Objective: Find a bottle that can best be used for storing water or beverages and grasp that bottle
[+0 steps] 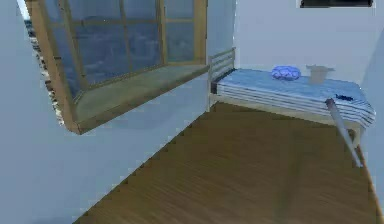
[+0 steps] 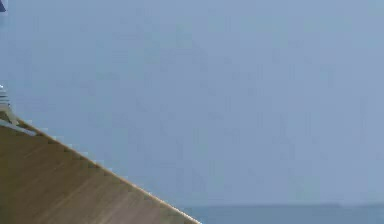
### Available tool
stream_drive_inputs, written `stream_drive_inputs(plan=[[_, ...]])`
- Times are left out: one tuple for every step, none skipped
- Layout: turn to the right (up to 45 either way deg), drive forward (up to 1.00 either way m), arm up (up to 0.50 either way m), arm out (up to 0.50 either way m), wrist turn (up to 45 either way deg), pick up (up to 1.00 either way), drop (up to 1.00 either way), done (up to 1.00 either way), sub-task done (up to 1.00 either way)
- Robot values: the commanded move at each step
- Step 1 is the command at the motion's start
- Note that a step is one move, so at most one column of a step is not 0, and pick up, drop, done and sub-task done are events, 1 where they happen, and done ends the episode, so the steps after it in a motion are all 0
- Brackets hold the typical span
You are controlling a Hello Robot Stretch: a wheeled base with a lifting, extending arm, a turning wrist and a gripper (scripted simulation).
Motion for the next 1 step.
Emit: stream_drive_inputs(plan=[[-45.0, 0.0, 0.0, 0.0, 0.0, 0.0, 0.0, 0.0, 0.0]])
